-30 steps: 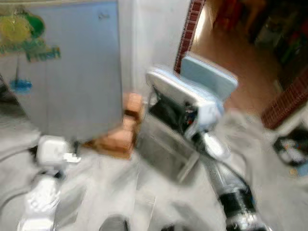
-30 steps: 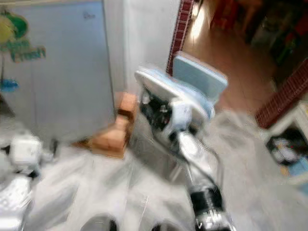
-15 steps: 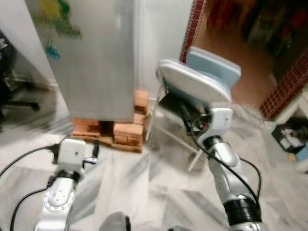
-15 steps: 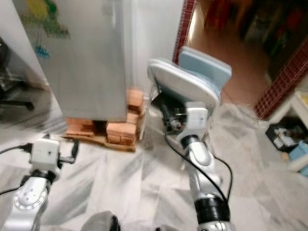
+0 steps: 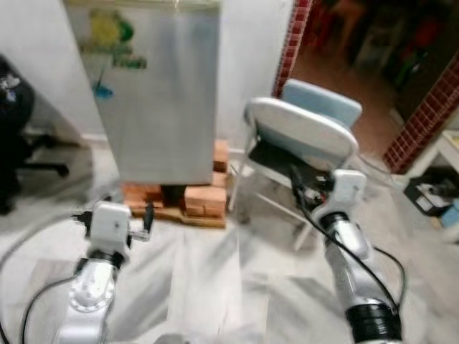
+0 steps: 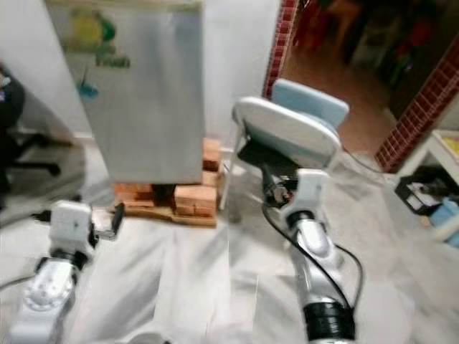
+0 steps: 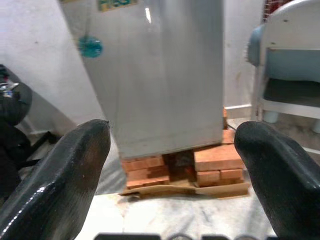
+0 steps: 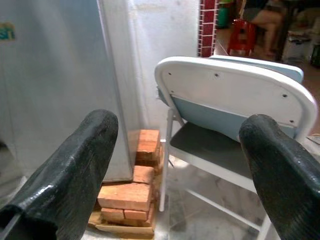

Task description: Restocking fridge

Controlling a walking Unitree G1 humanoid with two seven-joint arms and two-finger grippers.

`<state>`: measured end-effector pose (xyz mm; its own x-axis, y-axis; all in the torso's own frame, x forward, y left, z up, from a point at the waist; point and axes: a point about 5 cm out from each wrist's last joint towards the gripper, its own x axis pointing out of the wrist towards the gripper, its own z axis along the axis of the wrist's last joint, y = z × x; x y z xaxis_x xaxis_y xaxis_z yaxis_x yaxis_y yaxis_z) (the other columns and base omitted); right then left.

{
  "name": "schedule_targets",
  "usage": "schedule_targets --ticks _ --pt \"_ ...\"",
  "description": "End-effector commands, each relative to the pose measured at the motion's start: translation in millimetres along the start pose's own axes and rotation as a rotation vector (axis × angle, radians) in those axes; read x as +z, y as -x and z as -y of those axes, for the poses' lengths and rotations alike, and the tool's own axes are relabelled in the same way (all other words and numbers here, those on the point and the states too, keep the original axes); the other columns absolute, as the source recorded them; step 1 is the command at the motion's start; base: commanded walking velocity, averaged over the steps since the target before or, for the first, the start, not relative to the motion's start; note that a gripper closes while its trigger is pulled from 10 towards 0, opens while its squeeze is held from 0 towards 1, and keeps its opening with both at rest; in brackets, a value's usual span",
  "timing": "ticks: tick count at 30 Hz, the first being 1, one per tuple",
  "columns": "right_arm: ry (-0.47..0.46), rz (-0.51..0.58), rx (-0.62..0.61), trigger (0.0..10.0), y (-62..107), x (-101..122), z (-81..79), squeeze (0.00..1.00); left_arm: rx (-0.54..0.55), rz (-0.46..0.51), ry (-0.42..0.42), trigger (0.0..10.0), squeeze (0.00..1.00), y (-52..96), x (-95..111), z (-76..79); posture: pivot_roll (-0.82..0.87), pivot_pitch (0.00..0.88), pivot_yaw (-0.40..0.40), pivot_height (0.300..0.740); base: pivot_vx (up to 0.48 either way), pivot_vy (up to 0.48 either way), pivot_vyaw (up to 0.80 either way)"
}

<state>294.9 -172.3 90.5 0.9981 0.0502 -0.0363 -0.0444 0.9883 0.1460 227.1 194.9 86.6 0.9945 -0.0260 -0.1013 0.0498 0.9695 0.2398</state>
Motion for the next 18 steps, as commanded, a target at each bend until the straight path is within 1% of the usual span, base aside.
schedule_targets --ticks 1,8,18 --pt "-0.007 0.014 0.018 10.0 -2.7 3.7 -7.8 0.00 0.003 0.006 -0.007 10.0 0.00 -0.1 0.9 -4.5 0.09 0.000 -0.092 0.740 0.000 0.480 -0.43" --pt "-0.002 0.009 0.016 10.0 -0.1 2.1 -6.2 0.00 -0.003 0.006 0.006 10.0 0.00 -0.9 0.4 -0.8 0.08 0.000 -0.092 0.740 0.000 0.480 -0.50" --pt "0.002 0.007 0.015 10.0 -1.0 2.3 -5.9 0.00 -0.020 0.006 0.014 10.0 0.00 -0.7 -0.4 3.1 0.09 0.000 -0.096 0.740 0.000 0.480 0.00"
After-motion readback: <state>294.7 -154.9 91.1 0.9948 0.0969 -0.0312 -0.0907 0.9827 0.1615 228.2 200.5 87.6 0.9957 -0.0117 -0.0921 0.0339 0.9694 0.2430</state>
